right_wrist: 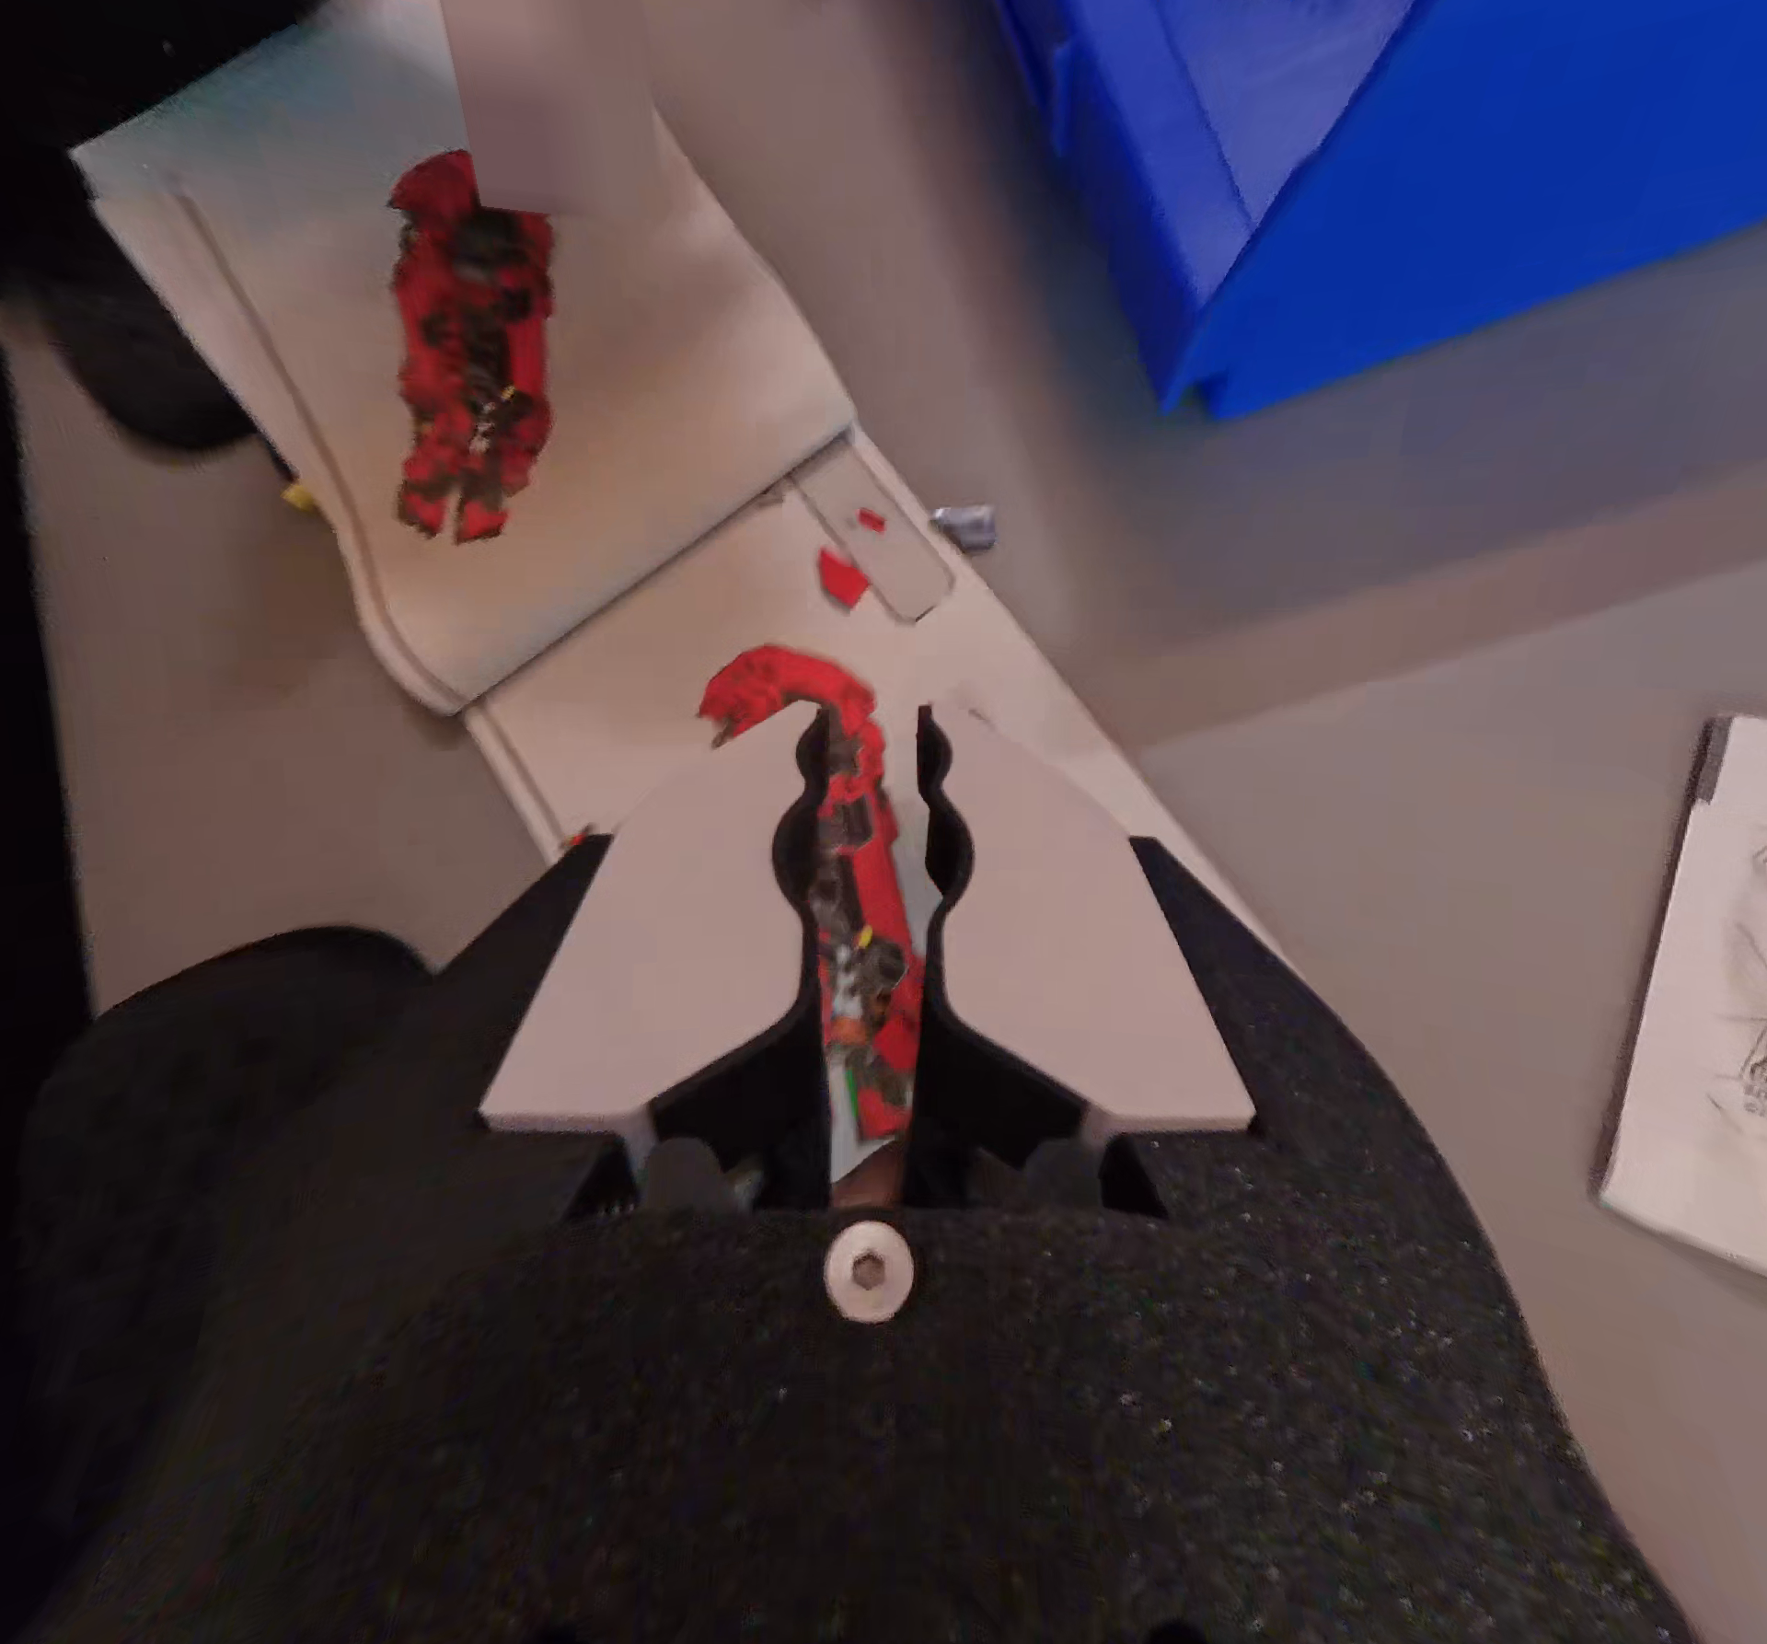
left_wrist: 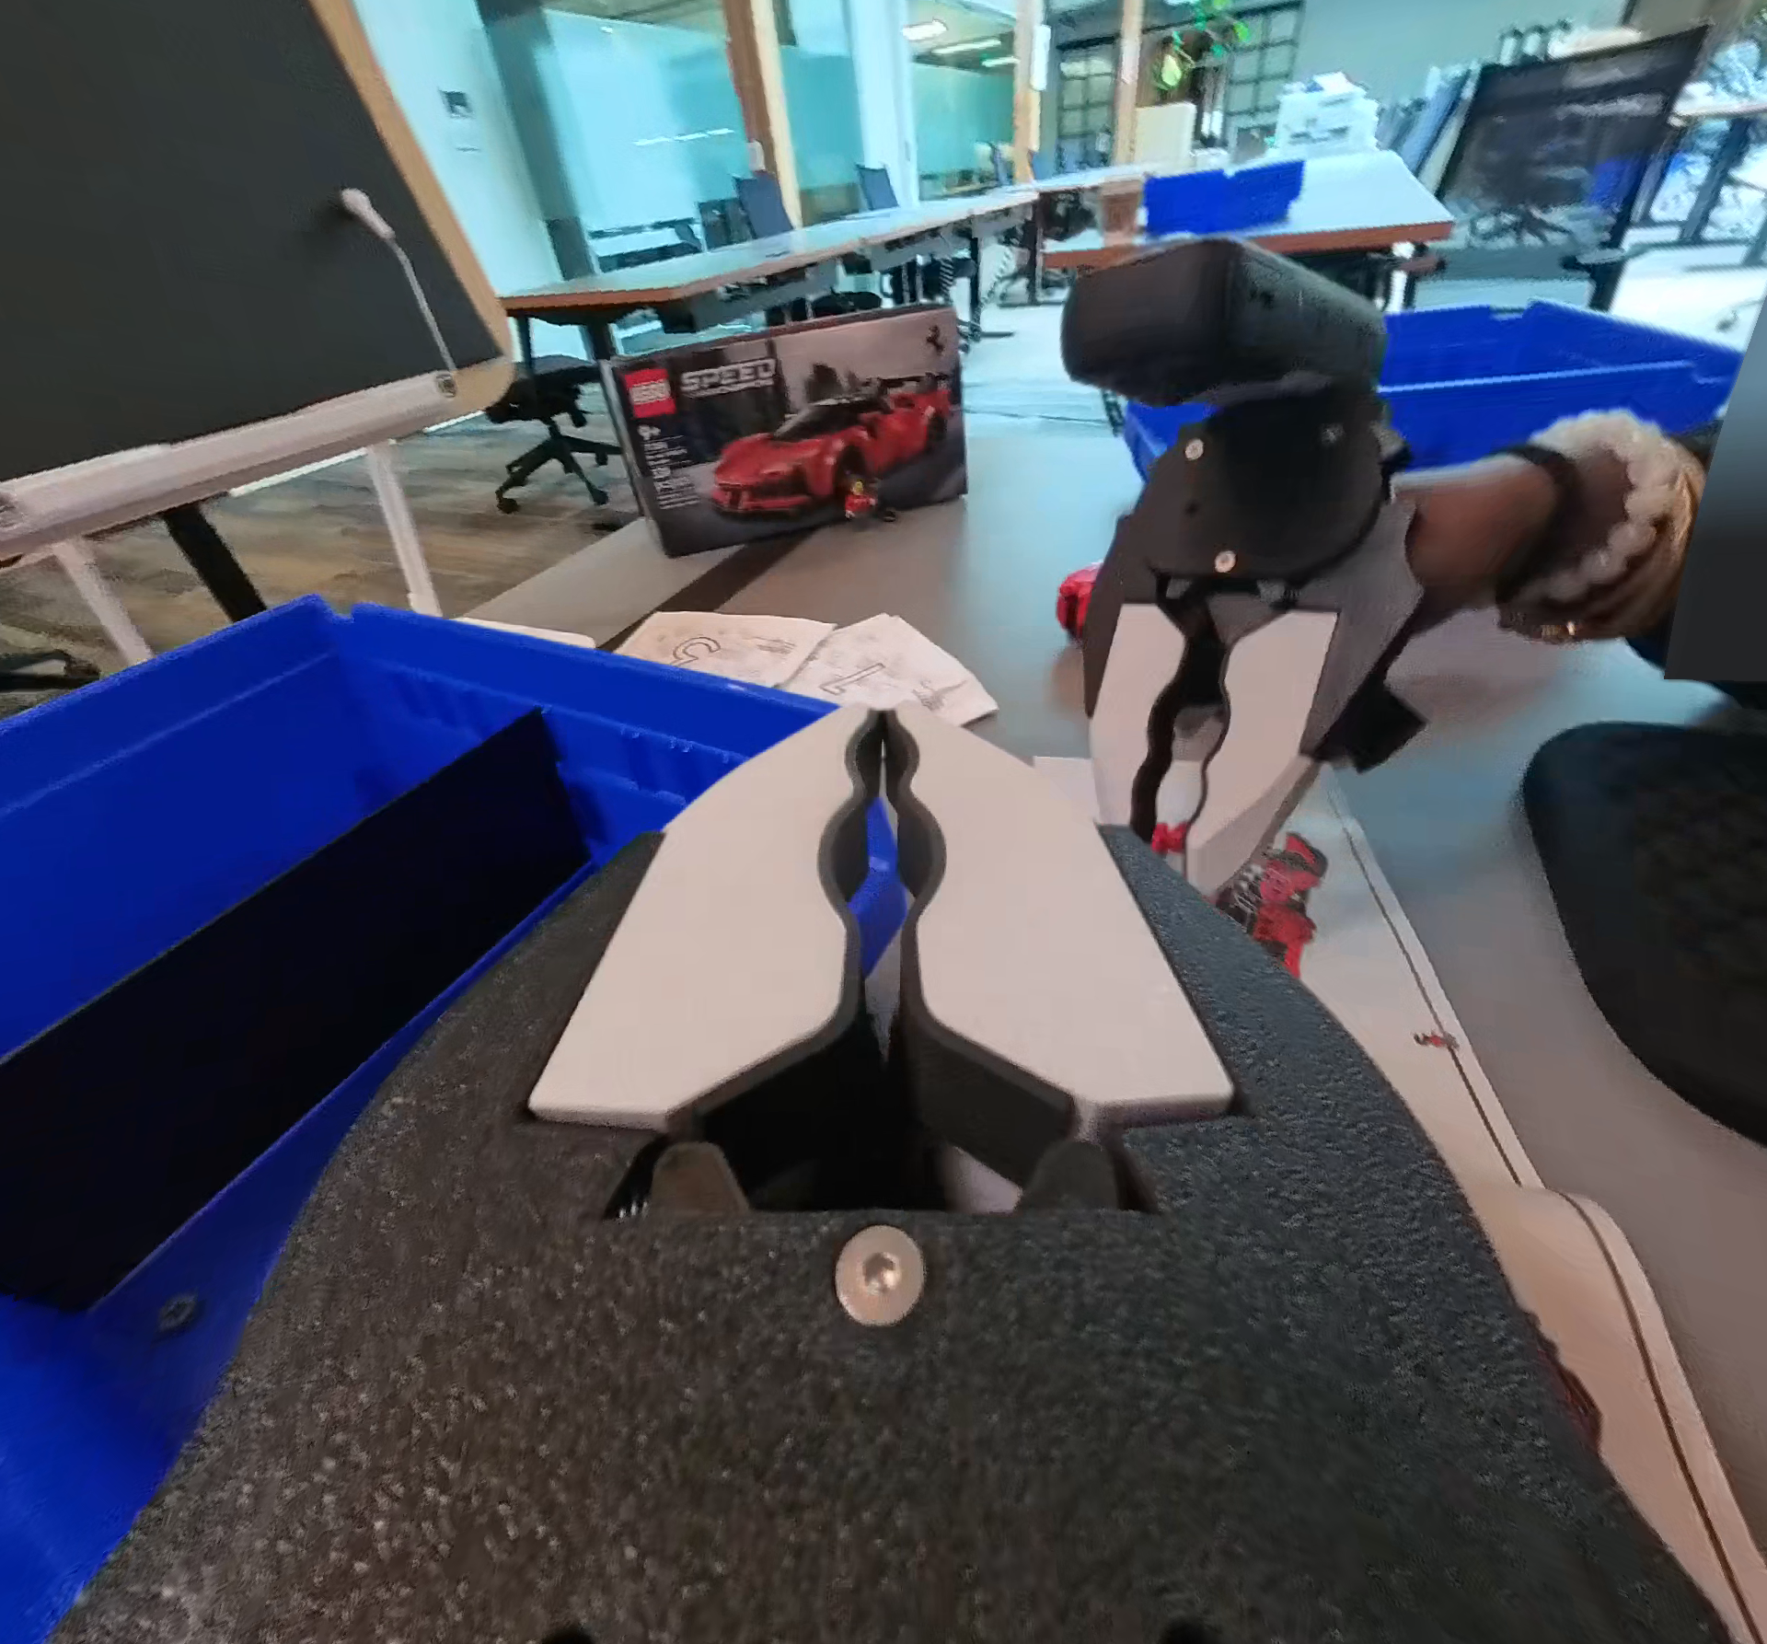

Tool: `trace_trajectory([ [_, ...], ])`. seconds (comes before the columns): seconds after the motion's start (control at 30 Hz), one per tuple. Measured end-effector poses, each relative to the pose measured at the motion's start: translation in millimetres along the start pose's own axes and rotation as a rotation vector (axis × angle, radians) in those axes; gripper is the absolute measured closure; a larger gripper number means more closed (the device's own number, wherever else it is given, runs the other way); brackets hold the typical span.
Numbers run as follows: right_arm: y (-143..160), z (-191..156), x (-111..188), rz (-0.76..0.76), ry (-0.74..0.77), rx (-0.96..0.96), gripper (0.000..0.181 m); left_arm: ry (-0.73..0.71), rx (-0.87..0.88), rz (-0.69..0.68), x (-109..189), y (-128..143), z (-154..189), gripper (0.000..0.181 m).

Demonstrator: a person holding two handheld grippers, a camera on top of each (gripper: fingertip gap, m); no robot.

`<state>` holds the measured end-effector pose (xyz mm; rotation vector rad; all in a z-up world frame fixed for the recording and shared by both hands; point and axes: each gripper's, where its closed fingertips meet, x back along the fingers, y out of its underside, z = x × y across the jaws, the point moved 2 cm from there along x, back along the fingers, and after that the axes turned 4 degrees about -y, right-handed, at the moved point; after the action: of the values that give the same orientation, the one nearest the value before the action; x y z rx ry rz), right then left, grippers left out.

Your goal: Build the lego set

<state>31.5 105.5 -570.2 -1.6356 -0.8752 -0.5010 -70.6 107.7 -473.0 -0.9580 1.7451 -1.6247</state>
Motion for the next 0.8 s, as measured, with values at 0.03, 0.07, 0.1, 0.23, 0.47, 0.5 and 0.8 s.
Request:
trace_trajectory([
  [0.03,-6,4,-5,0.018,0.010,0.012,0.165,-0.009,0.004,0.002,-1,1,-1,0.181],
  [0.07,-12,7,-10,0.026,0.007,0.028,0.166,-0.007,-0.001,0.001,-1,2,0,0.181],
  [0.1,-16,11,-14,0.016,0.001,0.039,0.166,0.000,-0.011,-0.001,-2,3,2,0.181],
  [0.23,-22,22,-35,-0.051,-0.043,0.053,0.158,0.037,-0.053,-0.007,-4,5,12,0.181],
  [0.47,-25,26,-46,-0.059,-0.057,0.077,0.161,0.068,-0.068,-0.010,-4,6,17,0.181],
  [0.5,-25,27,-46,-0.056,-0.056,0.078,0.165,0.069,-0.066,-0.012,-4,7,17,0.181],
  [0.8,-26,27,-40,-0.011,-0.014,0.131,0.181,0.032,-0.047,-0.047,-5,12,10,0.181],
])
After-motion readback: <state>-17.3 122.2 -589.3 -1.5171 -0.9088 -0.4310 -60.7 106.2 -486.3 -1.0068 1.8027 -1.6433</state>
